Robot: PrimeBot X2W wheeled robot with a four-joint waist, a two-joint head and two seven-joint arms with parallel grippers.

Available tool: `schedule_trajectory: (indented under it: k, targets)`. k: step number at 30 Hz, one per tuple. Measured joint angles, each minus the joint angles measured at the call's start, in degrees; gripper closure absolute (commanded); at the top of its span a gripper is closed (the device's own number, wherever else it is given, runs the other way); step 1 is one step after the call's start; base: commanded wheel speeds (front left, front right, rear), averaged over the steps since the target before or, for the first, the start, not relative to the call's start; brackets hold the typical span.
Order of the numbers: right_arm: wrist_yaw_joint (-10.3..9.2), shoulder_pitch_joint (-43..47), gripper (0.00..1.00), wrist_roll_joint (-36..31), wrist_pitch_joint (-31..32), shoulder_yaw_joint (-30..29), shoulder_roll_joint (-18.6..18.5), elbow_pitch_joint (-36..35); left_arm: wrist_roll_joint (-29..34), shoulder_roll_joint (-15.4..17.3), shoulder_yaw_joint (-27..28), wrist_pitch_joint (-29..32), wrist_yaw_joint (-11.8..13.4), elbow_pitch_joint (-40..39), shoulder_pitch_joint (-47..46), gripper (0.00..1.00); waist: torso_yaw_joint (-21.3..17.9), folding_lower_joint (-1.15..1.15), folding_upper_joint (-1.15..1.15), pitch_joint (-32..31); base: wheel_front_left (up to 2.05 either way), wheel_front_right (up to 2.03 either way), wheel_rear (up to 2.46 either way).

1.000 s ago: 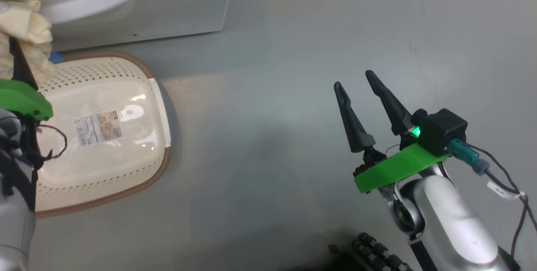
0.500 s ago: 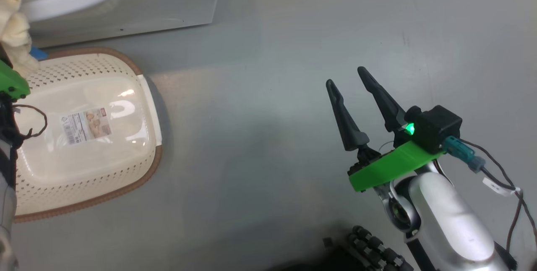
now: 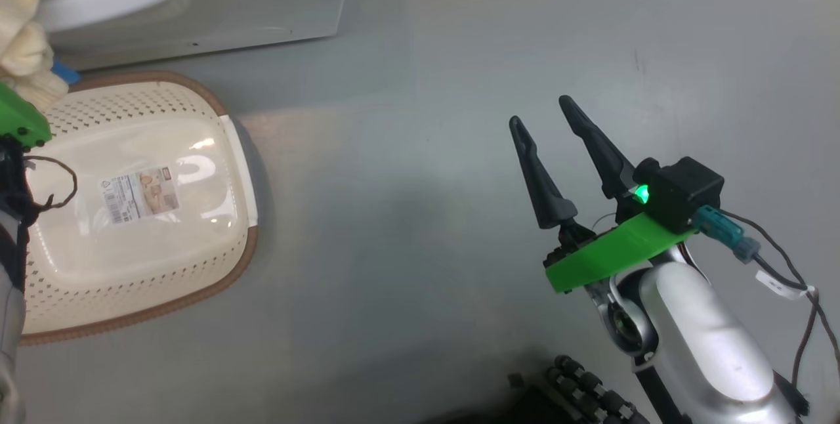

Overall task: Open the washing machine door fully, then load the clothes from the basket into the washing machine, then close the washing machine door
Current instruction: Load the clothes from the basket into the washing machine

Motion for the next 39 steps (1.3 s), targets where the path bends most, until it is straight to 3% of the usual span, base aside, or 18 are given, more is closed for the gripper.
schedule_trajectory:
  k: [7,18,24,29,33,39]
  targets:
    - [0.0,0.02,0.0,0.43,0.0,0.0,0.0,0.83,-0.55,0.9,-1.6,-0.41,0.0,-3.65,3.92,1.0,0.68,0.0,0.0,-2.16,0.0,0.0,0.0]
    - [0.0,0.24,0.0,0.48,0.0,0.0,-0.01,1.53,4.34,1.75,4.82,-0.43,3.01,-27.37,14.86,1.0,2.05,-0.01,0.0,-5.74,0.0,0.0,0.0]
    - [0.0,0.24,0.0,1.14,0.0,0.47,-0.01,1.43,5.84,3.52,6.67,-0.62,3.02,-37.04,15.44,1.0,1.94,-0.01,0.0,-5.16,0.0,0.0,0.0]
    - [0.0,0.22,0.0,2.08,0.0,0.96,-0.01,0.96,5.86,6.87,6.33,2.67,2.4,-40.18,11.71,1.0,1.33,-0.01,0.0,-3.32,0.0,0.0,0.0]
    - [0.0,0.02,0.0,2.71,0.0,1.48,-0.01,0.31,7.11,10.81,4.85,7.27,1.43,-41.88,4.58,1.0,0.53,0.0,0.0,-1.23,0.0,0.0,0.0]
    - [0.0,-1.19,0.0,4.13,0.0,2.21,0.0,-0.36,7.17,13.86,1.8,12.65,0.47,-40.53,-6.7,1.0,-1.14,0.0,0.0,2.11,0.0,0.0,0.0]
